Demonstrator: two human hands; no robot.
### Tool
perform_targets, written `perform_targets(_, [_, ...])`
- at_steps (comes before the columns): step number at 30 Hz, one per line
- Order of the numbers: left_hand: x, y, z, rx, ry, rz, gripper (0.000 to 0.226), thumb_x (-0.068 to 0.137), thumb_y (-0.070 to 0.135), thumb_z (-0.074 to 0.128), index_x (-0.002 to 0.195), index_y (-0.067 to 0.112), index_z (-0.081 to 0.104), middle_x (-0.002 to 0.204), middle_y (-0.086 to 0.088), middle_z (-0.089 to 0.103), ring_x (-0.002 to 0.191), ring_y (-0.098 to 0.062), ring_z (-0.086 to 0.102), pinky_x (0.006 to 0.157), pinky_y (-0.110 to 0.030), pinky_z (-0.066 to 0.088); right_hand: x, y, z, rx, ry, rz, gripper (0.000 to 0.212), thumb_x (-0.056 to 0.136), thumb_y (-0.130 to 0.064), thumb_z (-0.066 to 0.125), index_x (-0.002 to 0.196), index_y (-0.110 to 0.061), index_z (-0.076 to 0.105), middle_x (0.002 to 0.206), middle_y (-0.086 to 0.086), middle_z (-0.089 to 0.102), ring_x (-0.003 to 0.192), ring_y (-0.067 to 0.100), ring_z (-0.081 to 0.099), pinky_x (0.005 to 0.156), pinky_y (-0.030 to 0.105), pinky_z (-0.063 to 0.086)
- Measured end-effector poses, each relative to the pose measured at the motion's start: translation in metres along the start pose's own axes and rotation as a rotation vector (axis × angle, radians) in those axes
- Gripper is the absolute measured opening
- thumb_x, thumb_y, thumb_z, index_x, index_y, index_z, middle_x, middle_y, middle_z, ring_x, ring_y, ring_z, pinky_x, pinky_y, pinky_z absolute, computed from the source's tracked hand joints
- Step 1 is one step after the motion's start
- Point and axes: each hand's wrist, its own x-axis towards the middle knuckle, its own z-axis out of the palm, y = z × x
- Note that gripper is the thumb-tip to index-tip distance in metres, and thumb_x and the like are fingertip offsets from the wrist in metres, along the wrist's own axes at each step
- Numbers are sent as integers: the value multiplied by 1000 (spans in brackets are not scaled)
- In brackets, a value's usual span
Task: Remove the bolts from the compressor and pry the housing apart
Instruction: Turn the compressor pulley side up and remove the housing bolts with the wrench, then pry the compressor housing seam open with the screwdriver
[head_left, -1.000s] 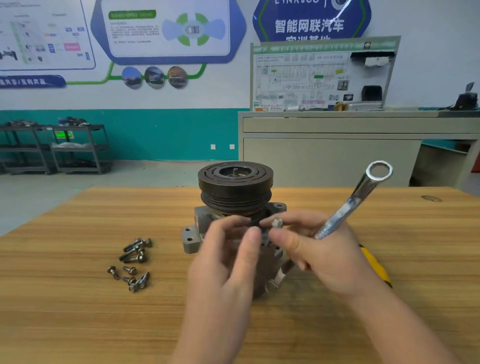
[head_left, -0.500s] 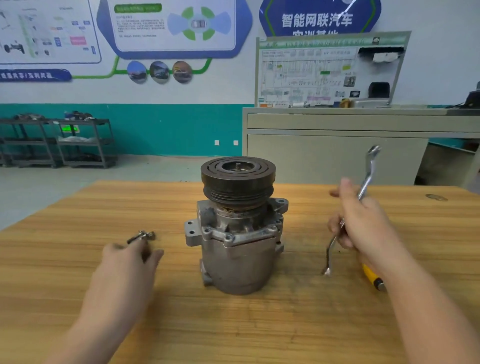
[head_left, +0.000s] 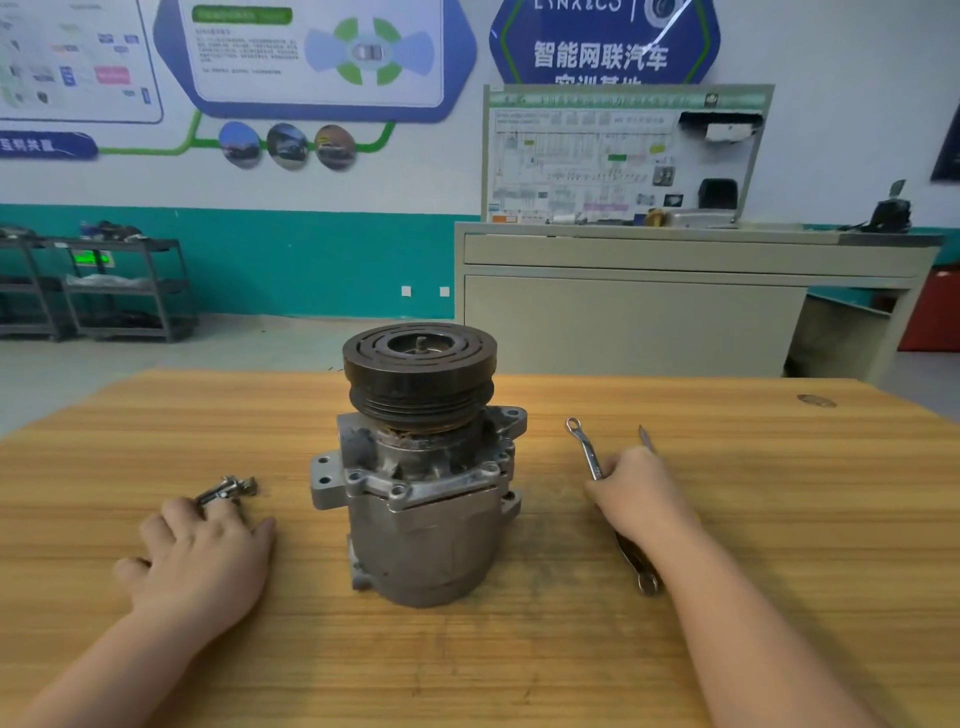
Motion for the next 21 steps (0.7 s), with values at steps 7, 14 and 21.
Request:
perform_targets(7, [27,-13,11,-38,125,-8,34,96,52,36,95,19,31,129,-15,36,128,-32,28,101,-51,29,3,2,7,-114,1,54,30,84,-9,59,60,-13,41,61,1,44,72,28,49,58,27,34])
perform_targets(14, [42,-25,18,-70,264,85,45,87,46,64,104,7,47,121,-30,44,120,-45,37,98,-62,32,6,2,8,-77,20,63,28,88,-10,59,62,-12,49,75,8,55,71,27,49,54,25,34])
perform_targets(21, [-23,20,-35,-638,300,439,72,88,71,37,124,11,52,122,-6,52,121,-29,43,98,-49,34,10,10,-21,57,277,107,7,81,-20,62,77,-15,64,76,6,64,76,31,59,54,28,36])
